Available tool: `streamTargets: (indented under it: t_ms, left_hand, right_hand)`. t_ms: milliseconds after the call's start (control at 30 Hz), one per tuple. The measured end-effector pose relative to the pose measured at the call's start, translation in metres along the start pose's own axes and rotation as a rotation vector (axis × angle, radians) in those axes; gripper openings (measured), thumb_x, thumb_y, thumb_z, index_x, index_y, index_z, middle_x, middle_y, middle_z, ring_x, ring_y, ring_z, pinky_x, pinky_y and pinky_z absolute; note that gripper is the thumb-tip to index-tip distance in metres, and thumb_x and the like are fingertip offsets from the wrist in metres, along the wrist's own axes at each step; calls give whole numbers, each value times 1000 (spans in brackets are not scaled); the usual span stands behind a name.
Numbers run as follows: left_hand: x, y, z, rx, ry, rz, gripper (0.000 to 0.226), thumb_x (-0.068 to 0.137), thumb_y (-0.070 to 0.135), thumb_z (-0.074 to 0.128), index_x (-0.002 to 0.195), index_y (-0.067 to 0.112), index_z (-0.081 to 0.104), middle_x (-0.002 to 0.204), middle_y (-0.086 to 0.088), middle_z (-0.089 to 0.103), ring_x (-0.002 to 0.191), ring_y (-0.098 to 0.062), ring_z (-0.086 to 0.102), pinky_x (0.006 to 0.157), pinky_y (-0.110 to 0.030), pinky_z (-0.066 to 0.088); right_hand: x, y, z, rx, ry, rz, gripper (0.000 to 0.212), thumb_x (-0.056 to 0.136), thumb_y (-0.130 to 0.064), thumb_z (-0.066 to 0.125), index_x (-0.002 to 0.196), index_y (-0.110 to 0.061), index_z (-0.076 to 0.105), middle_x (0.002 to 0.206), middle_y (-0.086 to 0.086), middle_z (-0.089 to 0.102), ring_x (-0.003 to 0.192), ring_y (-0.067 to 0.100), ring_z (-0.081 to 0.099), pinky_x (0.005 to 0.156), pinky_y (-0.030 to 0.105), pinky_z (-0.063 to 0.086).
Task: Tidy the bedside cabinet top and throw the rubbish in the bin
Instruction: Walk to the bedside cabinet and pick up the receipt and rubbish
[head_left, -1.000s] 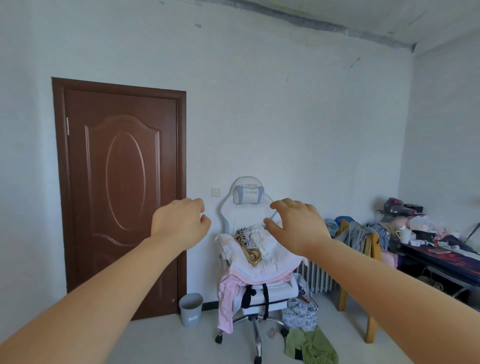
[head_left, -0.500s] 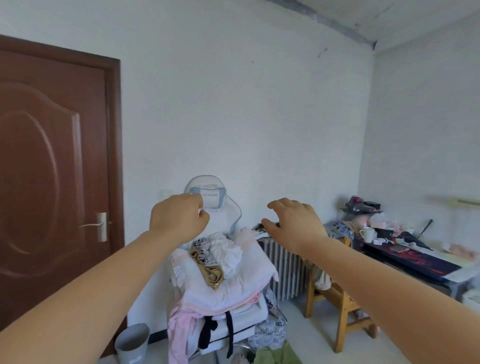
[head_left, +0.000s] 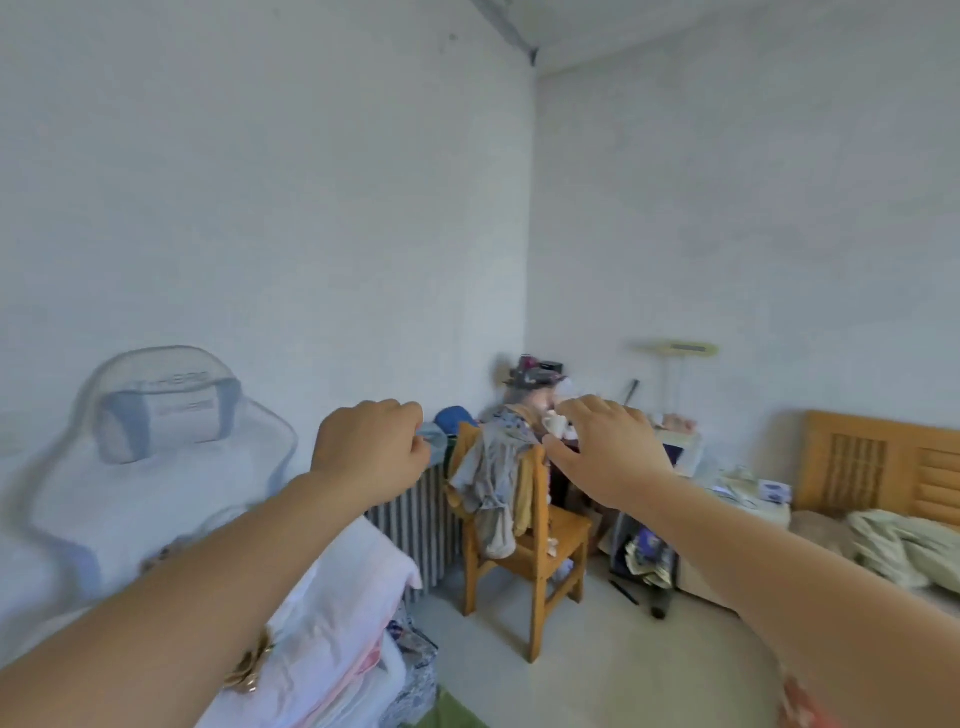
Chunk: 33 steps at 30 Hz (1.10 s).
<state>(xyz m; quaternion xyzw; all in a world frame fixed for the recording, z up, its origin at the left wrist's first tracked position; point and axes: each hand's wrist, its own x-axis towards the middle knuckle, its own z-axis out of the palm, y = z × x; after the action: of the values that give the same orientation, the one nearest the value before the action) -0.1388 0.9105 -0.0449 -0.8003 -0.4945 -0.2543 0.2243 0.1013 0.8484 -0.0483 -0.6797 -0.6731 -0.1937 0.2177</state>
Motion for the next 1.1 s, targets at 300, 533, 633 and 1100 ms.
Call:
streamTargets:
  t_ms: [300, 533, 633, 1100]
  left_hand:
    - [119, 81, 116, -235, -51, 190, 15, 87, 29, 43, 83, 19, 53, 78, 2, 57, 68, -19, 50, 59, -32, 43]
    - [226, 181, 193, -318, -8, 321, 18, 87, 32, 41, 91, 23, 57, 82, 3, 63, 71, -16, 57, 55, -30, 41]
    - [274, 224, 221, -338, -8, 345, 23, 88, 32, 42, 98, 21, 59, 87, 3, 65, 71, -16, 59, 54, -29, 41]
    - [441, 383, 371, -395, -52, 423, 16, 86, 28, 42, 89, 20, 56, 84, 2, 64, 73, -19, 57, 56, -30, 39]
  right_hand:
    - [31, 109, 35, -192, -61, 238, 46, 92, -47, 39, 130, -21, 45, 134, 1, 51, 124, 23, 43, 102, 39, 31]
    - [69, 230, 57, -283, -60, 347, 48, 93, -46, 39, 135, -22, 40, 136, -1, 50, 124, 22, 45, 103, 39, 32]
    - [96, 284, 66, -316, -67, 353, 47, 93, -47, 38, 133, -22, 42, 136, -3, 49, 124, 20, 45, 103, 36, 31]
    - [185, 502, 152, -322, -123, 451, 49, 93, -48, 38, 134, -22, 42, 137, -3, 48, 126, 19, 43, 105, 36, 29]
